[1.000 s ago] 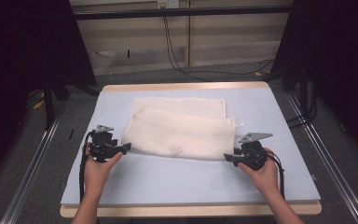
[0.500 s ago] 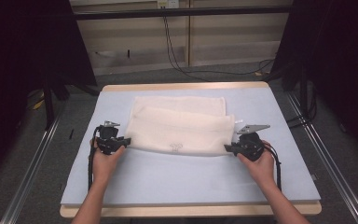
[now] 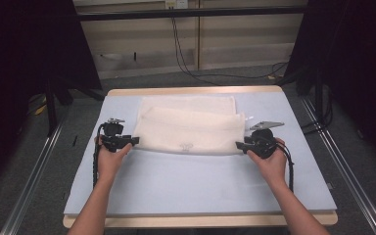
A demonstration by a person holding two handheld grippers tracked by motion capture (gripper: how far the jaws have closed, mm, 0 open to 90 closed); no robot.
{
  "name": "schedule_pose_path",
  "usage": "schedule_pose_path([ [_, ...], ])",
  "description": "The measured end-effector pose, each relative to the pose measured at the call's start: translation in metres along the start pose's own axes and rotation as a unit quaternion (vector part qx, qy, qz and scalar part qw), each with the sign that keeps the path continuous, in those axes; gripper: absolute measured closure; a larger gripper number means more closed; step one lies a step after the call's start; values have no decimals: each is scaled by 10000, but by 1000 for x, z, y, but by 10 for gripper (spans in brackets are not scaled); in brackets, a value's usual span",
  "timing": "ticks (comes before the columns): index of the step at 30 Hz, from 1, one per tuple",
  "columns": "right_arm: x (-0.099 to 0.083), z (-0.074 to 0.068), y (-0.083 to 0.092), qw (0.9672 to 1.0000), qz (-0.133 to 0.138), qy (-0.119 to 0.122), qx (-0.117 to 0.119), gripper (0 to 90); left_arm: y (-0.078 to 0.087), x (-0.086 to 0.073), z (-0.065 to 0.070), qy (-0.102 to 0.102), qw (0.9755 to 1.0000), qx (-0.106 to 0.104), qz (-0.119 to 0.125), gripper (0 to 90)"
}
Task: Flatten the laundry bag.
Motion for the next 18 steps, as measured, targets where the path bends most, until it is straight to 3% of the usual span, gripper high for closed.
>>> schedule_pose_path([
  [2, 6, 1, 0, 9995, 191, -199, 136, 520, 0, 3, 0, 47, 10000, -17, 4, 544],
  [4, 9, 2, 0, 9994, 214, -257, 73, 520, -2, 9, -1, -20, 10000, 71, 47, 543],
  [5, 14, 1, -2, 9988, 302, -355, 114, 527, -6, 17, 0, -232, 9996, 165, 66, 547],
  [8, 21, 2, -7, 9987, 286, -406, 57, 532, -15, 27, 0, -277, 9995, 154, 9, 544],
  [11, 27, 1, -11, 9975, 368, -576, 174, 597, -21, 32, -1, -121, 9999, 25, 94, 577],
  [12, 27, 1, -11, 9975, 368, -576, 174, 597, -21, 32, -1, -121, 9999, 25, 94, 617],
  [13, 27, -1, -11, 9983, 303, -471, 181, 754, -21, 31, 0, -67, 10000, -37, -5, 692],
  [14, 26, -3, -10, 9982, 311, -434, 276, 785, -19, 29, 0, -91, 9999, -31, -97, 728],
  [16, 24, -6, -7, 9978, 290, -399, 446, 814, -8, 29, 4, -331, 9994, -40, -45, 775],
  [18, 19, -7, -3, 9979, 255, -275, 520, 823, 0, 26, 7, -355, 9993, -109, -7, 803],
])
Point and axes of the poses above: each handheld gripper's, and its own axes: y roughly backward along the jaws, x roughly out of its top, z roughly to its right, the point moved 8 cm from there along -y, roughly forward along the jaws, and after that the axes turned 3 degrees about x, right-handed, at the moved point
